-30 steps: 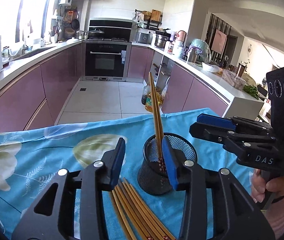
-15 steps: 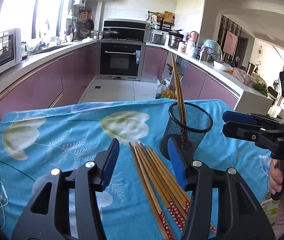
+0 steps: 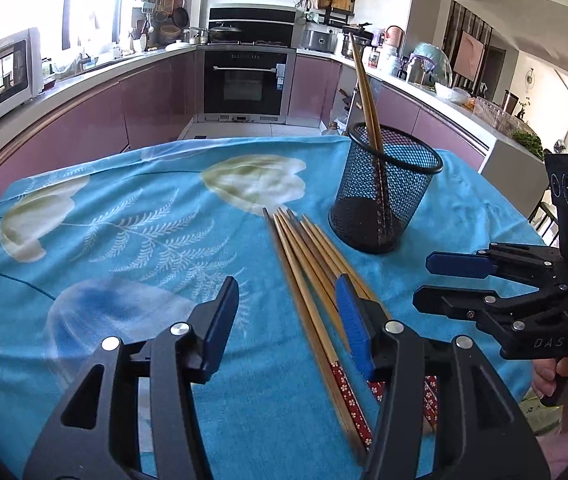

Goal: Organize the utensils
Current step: 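Withdraw the right gripper and move it back over the chopsticks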

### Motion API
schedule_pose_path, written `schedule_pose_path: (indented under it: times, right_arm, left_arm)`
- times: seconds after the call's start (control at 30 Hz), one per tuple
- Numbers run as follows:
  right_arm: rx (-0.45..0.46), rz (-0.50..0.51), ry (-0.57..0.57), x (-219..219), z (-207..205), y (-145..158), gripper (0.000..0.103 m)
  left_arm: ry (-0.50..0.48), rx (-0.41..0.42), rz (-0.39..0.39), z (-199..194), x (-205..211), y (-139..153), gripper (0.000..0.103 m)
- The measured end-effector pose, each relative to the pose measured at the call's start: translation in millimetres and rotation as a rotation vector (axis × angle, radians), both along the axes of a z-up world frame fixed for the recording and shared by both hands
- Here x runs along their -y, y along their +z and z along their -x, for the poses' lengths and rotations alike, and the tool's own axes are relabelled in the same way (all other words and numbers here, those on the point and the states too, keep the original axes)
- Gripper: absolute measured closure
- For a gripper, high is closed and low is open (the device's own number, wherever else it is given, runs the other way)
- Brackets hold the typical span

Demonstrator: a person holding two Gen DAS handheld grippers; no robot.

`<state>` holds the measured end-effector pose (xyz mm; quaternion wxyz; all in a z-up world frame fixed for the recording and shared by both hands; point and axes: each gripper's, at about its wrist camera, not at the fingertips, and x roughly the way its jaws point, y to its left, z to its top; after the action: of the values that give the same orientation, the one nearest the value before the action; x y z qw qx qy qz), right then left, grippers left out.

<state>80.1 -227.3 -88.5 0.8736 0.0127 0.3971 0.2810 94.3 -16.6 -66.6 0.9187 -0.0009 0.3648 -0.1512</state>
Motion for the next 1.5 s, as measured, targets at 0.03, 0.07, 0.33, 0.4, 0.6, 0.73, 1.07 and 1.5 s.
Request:
schedule_pose_path:
  times: [0.03,0.07,0.33,0.4,0.6,0.73,1.07,1.5]
  right_arm:
    - [-0.004,0.008,-0.005,0,0,-3,0.055]
    - [-0.005,0.019,-0.012,-1,1,-5,0.055]
    - [-0.004,0.060,-0.028,-8,2,-12,0.056]
    - [-0.002,0.066,-0.031,-10,2,-13,0.056]
    - [-0.002,0.083,-0.041,-10,2,-15,0.056]
    - [-0.001,0.093,-0.044,-10,2,-16,0.057]
    - [-0.001,0.127,-0.050,-14,1,-21,0.057]
    - [0.003,0.153,-0.067,-14,-1,-22,0.059]
  left_arm:
    - [-0.002,-0.011,-0.001,0,1,-3,0.053]
    - [-0.002,-0.021,-0.003,0,2,-6,0.053]
    - [0.007,-0.064,-0.017,-2,4,-20,0.053]
    - [0.011,-0.071,-0.020,-3,3,-22,0.054]
    - [0.016,-0.085,-0.017,-4,2,-27,0.054]
    - [0.015,-0.089,-0.020,-5,3,-29,0.054]
    - [0.014,-0.105,-0.043,-8,7,-35,0.054]
    - [0.014,-0.115,-0.055,-9,8,-39,0.055]
